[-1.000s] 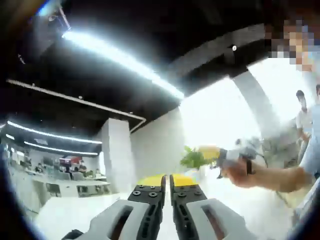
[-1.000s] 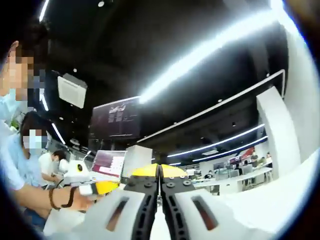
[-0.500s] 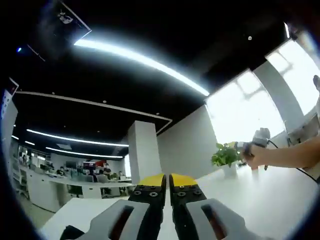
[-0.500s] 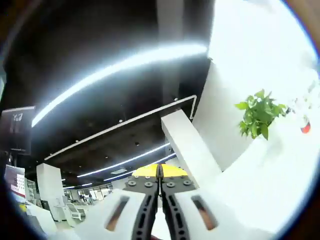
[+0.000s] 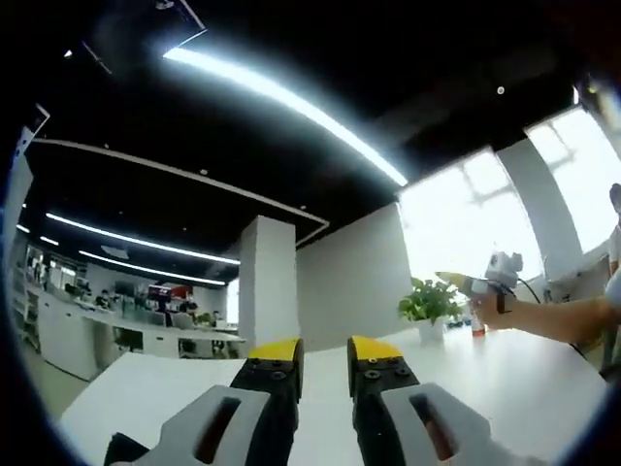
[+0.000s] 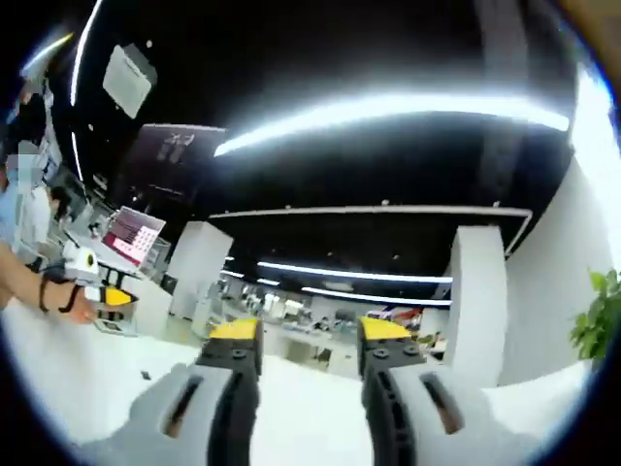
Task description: Snap the two parts of the plastic buckle together until the buckle closes and remains connected.
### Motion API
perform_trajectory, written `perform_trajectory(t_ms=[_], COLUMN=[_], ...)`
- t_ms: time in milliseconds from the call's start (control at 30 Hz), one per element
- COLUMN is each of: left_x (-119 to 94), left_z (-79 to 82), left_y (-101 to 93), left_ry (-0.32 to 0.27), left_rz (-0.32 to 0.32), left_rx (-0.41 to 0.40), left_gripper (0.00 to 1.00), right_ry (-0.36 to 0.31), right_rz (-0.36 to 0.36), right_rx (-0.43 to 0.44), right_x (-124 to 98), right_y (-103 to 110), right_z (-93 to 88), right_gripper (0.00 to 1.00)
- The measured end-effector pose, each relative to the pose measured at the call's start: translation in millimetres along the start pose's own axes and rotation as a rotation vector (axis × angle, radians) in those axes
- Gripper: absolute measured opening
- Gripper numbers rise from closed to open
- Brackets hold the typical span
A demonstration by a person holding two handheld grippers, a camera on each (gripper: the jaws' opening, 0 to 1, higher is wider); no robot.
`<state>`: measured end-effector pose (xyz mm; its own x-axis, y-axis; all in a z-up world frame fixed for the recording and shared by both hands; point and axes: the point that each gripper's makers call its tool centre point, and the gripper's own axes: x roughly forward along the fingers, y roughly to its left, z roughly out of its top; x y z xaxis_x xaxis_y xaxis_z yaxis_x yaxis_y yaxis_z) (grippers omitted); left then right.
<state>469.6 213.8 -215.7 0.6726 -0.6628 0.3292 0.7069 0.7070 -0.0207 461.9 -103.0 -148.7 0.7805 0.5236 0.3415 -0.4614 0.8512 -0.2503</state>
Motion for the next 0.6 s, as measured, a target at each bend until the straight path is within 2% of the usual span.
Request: perform_trajectory(t_ms=[33,67,100,133,167,200,233,267,367,433,500,600], left_x=[-1,-2,-2,-3,-4,-6,-7,-8,-5,-2,-3,-7], left_z=[-2.3,-5.2,-6.4,-9.7,-11.2,-10.3,-10.5,-11.9,-16.7,-20.7,-25.2,-41.0], left_y=[0.7,0.1,-0.9,-6.8,-14.0,-15.6,-16.6,-17.0,-18.2,-16.5,-18.5,-24.8], left_ry=[0.007,0.024,0.03,0.05,0.066,0.066,0.069,0.078,0.103,0.115,0.126,0.182], left_rz=[-0.002,-0.008,-0.014,-0.051,-0.085,-0.093,-0.089,-0.09,-0.097,-0.077,-0.083,-0.107], left_rx=[-0.003,-0.006,-0.007,-0.008,-0.015,-0.007,0.001,0.018,0.023,0.002,-0.013,-0.017], left_gripper=[0.24,0.27,0.33,0.4,0.43,0.44,0.45,0.47,0.69,0.8,0.84,0.85], right_ry=[0.052,0.068,0.071,0.04,0.039,0.035,0.055,0.076,0.111,0.125,0.115,0.105], right_rz=[0.064,0.126,0.162,0.199,0.225,0.233,0.252,0.248,0.225,0.219,0.195,0.175], right_rx=[0.028,0.034,0.053,0.142,0.217,0.269,0.339,0.37,0.377,0.365,0.303,0.3], right_x=[3,6,9,12,14,15,18,19,16,11,4,1], right_y=[15,32,46,63,74,79,89,95,110,116,115,107], right_z=[-14.7,-24.6,-32.5,-38.4,-44.9,-48.7,-58.8,-65.7,-77.1,-80.8,-82.9,-83.1], right_gripper=[0.6,0.62,0.64,0.67,0.71,0.74,0.76,0.78,0.87,0.92,0.93,0.95])
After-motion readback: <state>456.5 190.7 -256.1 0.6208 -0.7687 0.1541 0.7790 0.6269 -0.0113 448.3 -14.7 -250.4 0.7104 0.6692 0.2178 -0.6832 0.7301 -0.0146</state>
